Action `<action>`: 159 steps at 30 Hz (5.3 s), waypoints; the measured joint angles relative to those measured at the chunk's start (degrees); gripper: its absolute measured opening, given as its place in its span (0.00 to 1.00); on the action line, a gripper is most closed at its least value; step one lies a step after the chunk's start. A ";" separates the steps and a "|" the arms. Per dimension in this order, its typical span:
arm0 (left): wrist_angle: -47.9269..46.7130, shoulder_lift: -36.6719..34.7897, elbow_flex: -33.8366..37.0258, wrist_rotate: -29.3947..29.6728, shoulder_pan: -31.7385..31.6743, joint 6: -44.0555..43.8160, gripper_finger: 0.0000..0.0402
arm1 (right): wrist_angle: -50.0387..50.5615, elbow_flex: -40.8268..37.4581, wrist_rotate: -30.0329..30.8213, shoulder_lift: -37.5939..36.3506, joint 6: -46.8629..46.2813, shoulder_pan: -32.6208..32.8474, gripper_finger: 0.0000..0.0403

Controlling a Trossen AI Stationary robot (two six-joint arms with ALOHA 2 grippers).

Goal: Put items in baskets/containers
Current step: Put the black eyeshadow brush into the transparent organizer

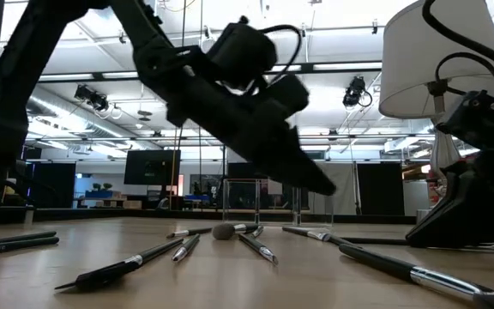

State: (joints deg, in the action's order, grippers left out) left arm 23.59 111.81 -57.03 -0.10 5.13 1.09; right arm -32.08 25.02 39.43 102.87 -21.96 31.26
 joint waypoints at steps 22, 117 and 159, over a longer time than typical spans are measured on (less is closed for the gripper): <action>-0.76 7.67 -6.47 -2.94 -0.46 4.10 0.35 | -2.06 4.73 -0.76 0.04 11.68 -2.71 0.01; -11.40 2.86 -6.43 6.32 -0.04 5.74 0.04 | -1.68 5.78 1.20 -8.46 19.05 -5.00 0.35; 35.30 -39.81 41.92 7.87 -6.67 1.29 0.03 | -41.13 18.52 -29.16 2.23 23.46 -31.79 0.39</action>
State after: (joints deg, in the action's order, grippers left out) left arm 58.89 72.01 -15.11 7.77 -1.54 2.37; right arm -73.21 43.54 10.27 105.10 1.50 -0.53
